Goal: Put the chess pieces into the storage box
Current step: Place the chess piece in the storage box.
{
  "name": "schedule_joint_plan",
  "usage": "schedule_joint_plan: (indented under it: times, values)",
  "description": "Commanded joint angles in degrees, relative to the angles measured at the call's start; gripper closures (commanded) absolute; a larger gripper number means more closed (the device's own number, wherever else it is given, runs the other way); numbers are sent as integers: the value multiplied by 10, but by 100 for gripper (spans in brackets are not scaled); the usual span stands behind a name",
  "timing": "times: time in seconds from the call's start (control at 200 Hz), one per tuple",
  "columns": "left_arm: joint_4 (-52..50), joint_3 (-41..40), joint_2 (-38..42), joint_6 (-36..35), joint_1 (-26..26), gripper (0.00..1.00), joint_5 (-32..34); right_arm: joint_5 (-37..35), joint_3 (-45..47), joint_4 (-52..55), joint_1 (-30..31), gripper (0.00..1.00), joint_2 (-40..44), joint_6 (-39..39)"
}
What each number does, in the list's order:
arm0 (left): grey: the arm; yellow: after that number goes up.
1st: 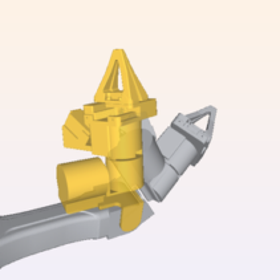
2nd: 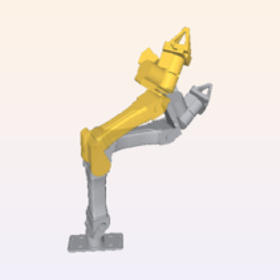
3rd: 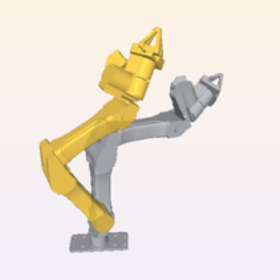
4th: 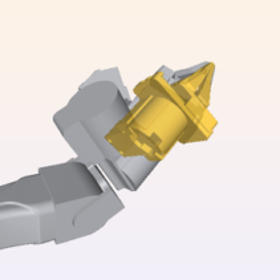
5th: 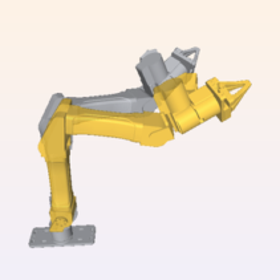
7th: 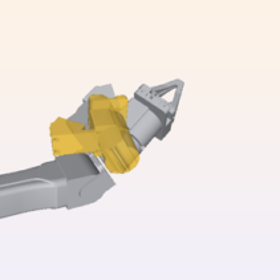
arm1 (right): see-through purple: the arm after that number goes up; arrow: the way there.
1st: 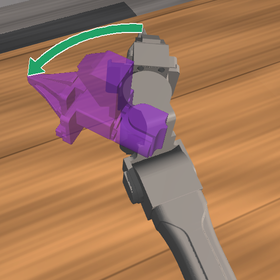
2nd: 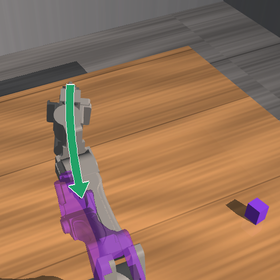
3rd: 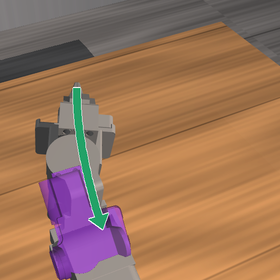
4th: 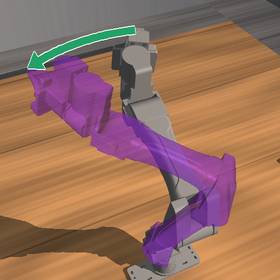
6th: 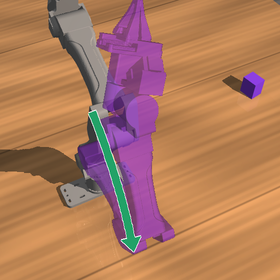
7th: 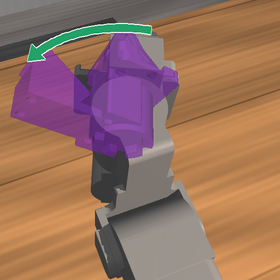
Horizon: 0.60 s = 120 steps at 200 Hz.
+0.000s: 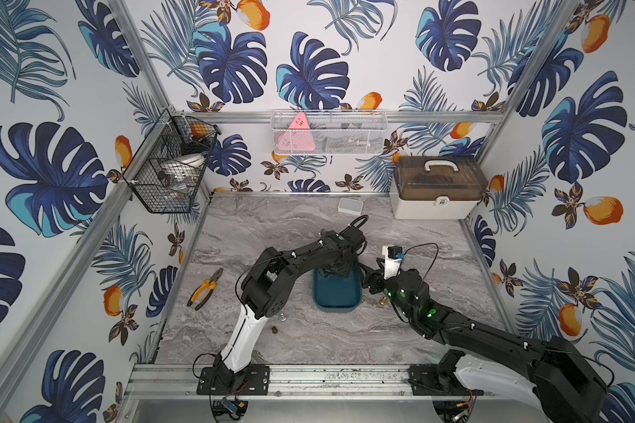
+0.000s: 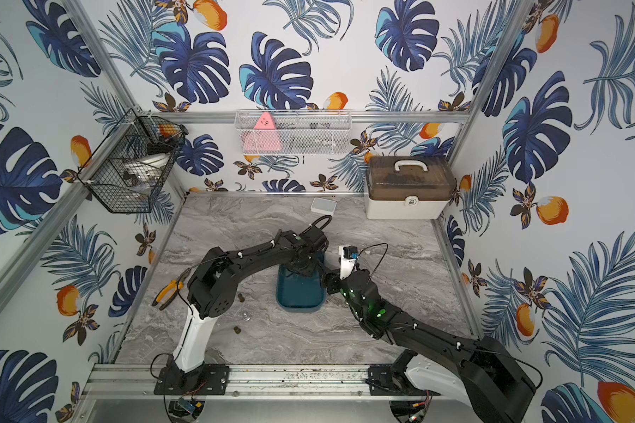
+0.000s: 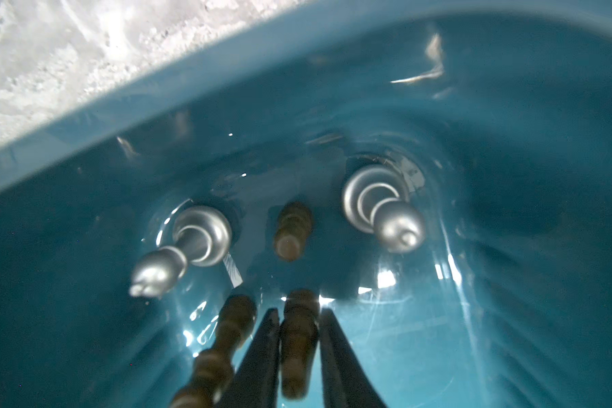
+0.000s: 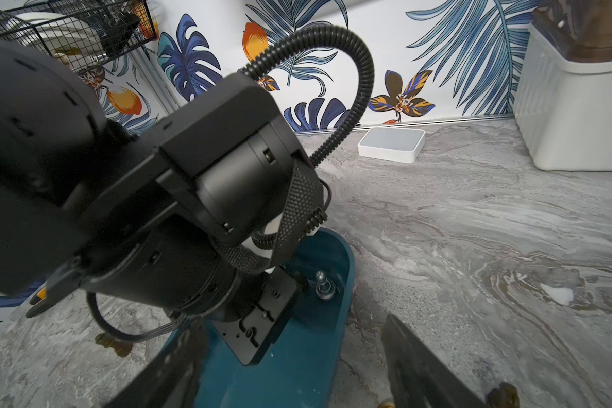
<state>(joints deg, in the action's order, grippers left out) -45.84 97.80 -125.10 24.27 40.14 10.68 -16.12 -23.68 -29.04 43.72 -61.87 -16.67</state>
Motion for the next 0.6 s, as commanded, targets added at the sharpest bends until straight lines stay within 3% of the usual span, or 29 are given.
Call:
schedule_joint_plan:
  times: [0.0,0.415,0.595]
  values:
    - [-1,1,-1,2,-1,74,3,2,-4,-10,0,20,-1,7]
    - [4,0,17,4,-1,62,3,2,-5,-10,0,20,-2,7]
    - [7,-8,69,3,0,60,-7,1,-2,-14,0,20,-2,9]
